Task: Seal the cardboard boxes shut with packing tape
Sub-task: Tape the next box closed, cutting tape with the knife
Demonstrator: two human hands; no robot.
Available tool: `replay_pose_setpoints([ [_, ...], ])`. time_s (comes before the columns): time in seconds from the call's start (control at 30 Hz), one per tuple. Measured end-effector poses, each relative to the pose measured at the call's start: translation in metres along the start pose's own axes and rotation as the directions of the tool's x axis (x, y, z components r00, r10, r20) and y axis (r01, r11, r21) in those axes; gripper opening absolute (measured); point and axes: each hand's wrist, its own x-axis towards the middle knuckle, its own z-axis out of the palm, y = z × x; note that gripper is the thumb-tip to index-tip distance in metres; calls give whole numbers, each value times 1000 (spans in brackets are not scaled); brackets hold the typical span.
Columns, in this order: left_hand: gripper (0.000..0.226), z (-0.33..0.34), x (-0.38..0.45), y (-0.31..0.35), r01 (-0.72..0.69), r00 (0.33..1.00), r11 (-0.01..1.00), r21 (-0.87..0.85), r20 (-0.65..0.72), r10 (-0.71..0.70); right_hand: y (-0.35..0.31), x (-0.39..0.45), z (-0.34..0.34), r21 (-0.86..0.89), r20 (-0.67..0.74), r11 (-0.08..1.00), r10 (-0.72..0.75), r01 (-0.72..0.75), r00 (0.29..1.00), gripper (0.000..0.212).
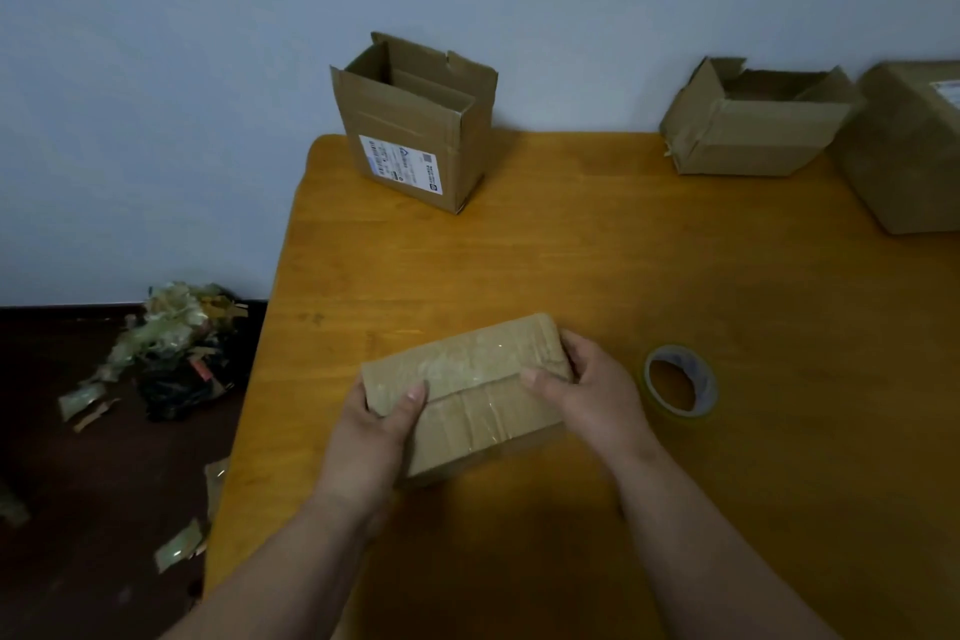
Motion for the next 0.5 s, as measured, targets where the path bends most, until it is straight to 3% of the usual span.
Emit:
replay_pose_setpoints([
  [0.07, 52, -11, 10, 4, 76, 993, 997, -22, 91, -74, 7, 3, -3, 78, -18, 996, 37, -36, 999, 52],
  [0.1, 58, -14, 14, 6, 126, 986, 992, -30, 114, -122, 6, 3, 0, 122, -12, 990, 67, -65, 998, 55],
  [0.2, 76, -8, 18, 7, 149, 985, 986, 73, 79, -155, 2, -2, 18, 116, -2, 990, 78, -77, 997, 96],
  [0.33, 60, 1, 18, 5, 83, 997, 989, 120, -3, -83, 6, -4, 22, 42, -50, 999, 20, -18, 999, 68],
  [0.4, 58, -1, 19, 6, 60, 998, 989, 135, 6, -61, 9, -4, 16, 0, -21, 1000, 13, -13, 1000, 64],
  [0.43, 59, -2, 19, 6, 47, 999, 989, 144, 15, -50, 8, -4, 14, -11, 4, 1000, 19, -19, 1000, 68],
  [0.5, 66, -2, 18, 6, 28, 999, 986, 167, 36, -34, 5, -5, 15, -21, 44, 999, 44, -43, 998, 97],
])
